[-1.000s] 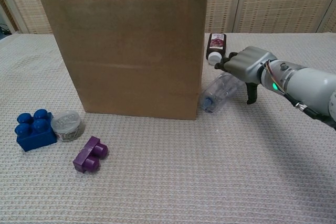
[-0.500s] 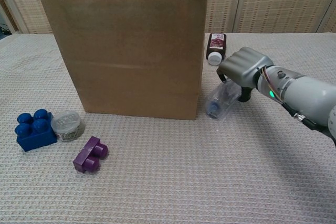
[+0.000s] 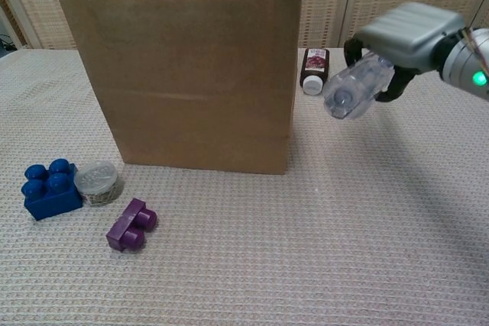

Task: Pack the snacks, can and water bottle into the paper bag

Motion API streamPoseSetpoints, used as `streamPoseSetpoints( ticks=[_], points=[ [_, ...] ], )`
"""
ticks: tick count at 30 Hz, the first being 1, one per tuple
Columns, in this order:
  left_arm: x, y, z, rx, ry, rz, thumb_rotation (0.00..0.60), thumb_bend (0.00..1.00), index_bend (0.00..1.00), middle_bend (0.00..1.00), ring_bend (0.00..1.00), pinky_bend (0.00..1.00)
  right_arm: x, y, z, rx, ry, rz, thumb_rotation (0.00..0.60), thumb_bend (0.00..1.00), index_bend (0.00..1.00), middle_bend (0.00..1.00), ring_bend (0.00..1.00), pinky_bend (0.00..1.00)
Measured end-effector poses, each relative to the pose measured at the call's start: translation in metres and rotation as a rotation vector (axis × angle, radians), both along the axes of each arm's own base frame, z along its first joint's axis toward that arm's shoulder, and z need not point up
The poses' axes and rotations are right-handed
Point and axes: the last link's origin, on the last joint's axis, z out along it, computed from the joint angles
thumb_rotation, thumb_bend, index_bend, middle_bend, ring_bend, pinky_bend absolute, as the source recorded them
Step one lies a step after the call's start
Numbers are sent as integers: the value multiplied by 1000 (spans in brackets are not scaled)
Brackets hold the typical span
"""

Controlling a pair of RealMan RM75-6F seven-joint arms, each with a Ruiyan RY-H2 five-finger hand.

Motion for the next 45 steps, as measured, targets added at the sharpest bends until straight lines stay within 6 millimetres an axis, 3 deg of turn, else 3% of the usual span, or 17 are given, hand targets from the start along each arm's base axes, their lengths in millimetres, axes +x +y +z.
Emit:
streamPoseSetpoints(
  ticks=[4,10,16,24,30,35,40,45],
  points=[
    [1,0,0,2,6,1,600,330,26,0,0,0,3,3,54,-123,-67,24,600,241,653,559,576,716],
    [2,1,-1,5,16,1,600,331,26,0,0,0,24,8,114,-268,-143,92,600,241,647,559,576,712],
    [3,1,-2,6,24,-3,600,329,26,0,0,0,58,11,134,-350,-115,200,600,240,644,559,576,705],
    [2,1,-2,4,17,-2,600,330,26,0,0,0,113,10,134,-445,10,374,600,240,636,559,576,700],
    [2,1,-1,-1,4,-6,600,329,26,0,0,0,176,12,115,-521,146,524,600,240,632,559,576,692],
    [1,1,0,-4,-3,-8,600,332,26,0,0,0,228,19,88,-586,285,653,600,240,631,559,575,685],
    [0,1,0,-5,-9,-8,600,333,26,0,0,0,250,24,64,-611,439,741,600,240,631,559,574,679],
    [0,1,0,-5,-16,-8,600,334,27,0,0,0,254,23,39,-591,579,789,600,240,631,560,574,679]
  ],
)
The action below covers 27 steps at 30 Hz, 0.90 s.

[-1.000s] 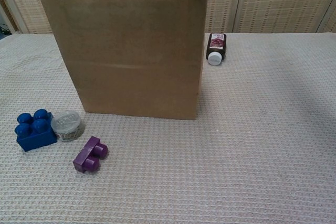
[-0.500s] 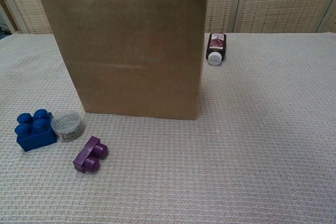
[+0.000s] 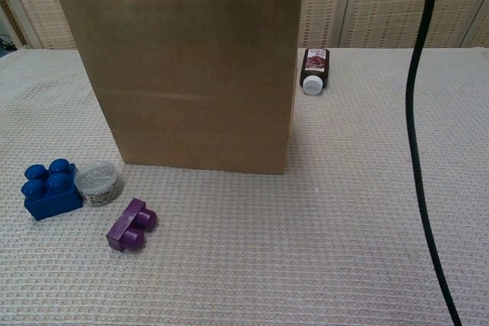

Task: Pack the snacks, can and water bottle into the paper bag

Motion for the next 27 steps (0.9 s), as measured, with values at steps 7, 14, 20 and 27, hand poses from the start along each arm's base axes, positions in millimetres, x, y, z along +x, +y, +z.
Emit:
streamPoseSetpoints(
  ticks=[7,14,20,27],
  points=[
    [0,0,0,-1,-8,0,600,335,29,0,0,0,3,-8,-19,-47,138,5,600,240,631,560,574,678],
    [0,-2,0,2,-5,-4,600,336,29,0,0,0,13,-14,-31,-89,213,3,600,240,631,559,574,676],
    [-2,-3,1,-2,-13,-5,600,335,29,0,0,0,8,-22,-40,-131,282,-21,600,239,631,559,574,676],
    [-2,-3,1,-2,-15,-3,600,336,30,0,0,0,2,-23,-52,-147,343,-36,600,240,565,559,544,642]
  ],
)
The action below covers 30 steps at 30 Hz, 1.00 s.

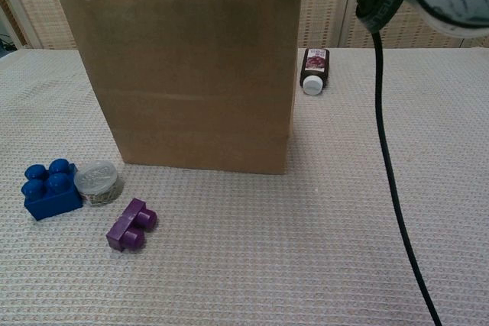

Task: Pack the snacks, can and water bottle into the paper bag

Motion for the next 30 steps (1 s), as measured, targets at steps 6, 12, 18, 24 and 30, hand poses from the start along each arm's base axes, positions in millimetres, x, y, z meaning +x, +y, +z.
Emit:
streamPoseSetpoints(
  ticks=[6,12,18,24,30],
  points=[
    [0,-1,0,1,0,1,600,335,30,0,0,0,-3,1,-4,-5,8,-23,600,240,245,416,312,517],
    [0,-1,0,3,-1,2,600,334,30,0,0,0,-5,2,0,-17,7,-33,600,200,60,253,126,328],
    [-1,-2,0,4,1,4,600,334,30,0,0,0,-5,5,3,1,-11,-32,600,121,0,67,0,154],
    [0,-2,0,5,2,5,600,334,30,0,0,0,-2,8,5,20,-28,-14,600,104,0,47,0,152],
    [-1,-2,0,5,2,7,600,333,30,0,0,0,-1,11,9,30,-62,-1,600,104,0,47,0,152]
  ],
)
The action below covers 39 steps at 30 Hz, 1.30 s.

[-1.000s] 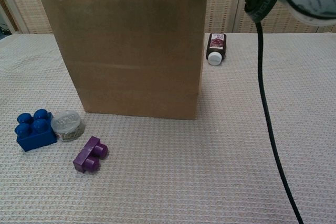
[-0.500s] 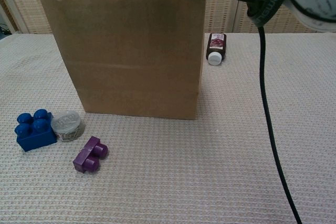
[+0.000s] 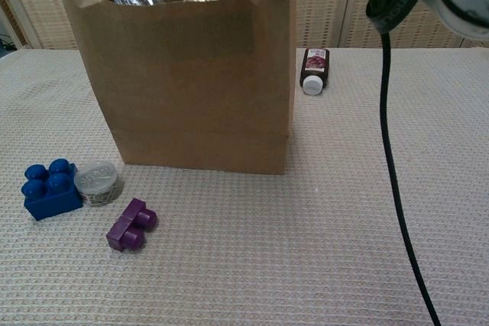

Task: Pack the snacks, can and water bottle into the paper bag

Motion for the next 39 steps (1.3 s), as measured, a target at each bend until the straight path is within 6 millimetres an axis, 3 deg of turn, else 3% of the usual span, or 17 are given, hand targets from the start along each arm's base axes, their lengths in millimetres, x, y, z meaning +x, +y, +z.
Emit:
streamPoseSetpoints(
  ticks=[6,12,15,24,30,33,39],
  points=[
    [-1,-1,0,1,1,3,600,334,30,0,0,0,-1,3,16,3,-122,-22,600,104,0,47,0,152],
    [-1,-2,0,4,14,2,600,334,30,0,0,0,-31,17,38,139,-409,-163,600,104,0,47,0,152],
    [-1,-2,0,7,23,3,600,334,30,0,0,0,-64,28,53,218,-550,-237,600,102,0,47,0,152],
    [1,-2,-2,24,56,11,600,334,29,0,0,0,-193,75,87,381,-865,-506,600,58,0,37,0,153],
    [2,-3,-3,33,76,14,600,334,28,0,0,0,-269,124,96,500,-1095,-704,586,32,0,0,0,152],
    [2,-3,-3,40,89,16,600,333,25,0,0,0,-307,158,100,532,-1185,-767,568,31,0,0,0,152],
    [3,-3,-5,56,108,23,600,333,25,0,0,0,-365,203,106,503,-1179,-786,565,32,0,0,0,124]
  ],
)
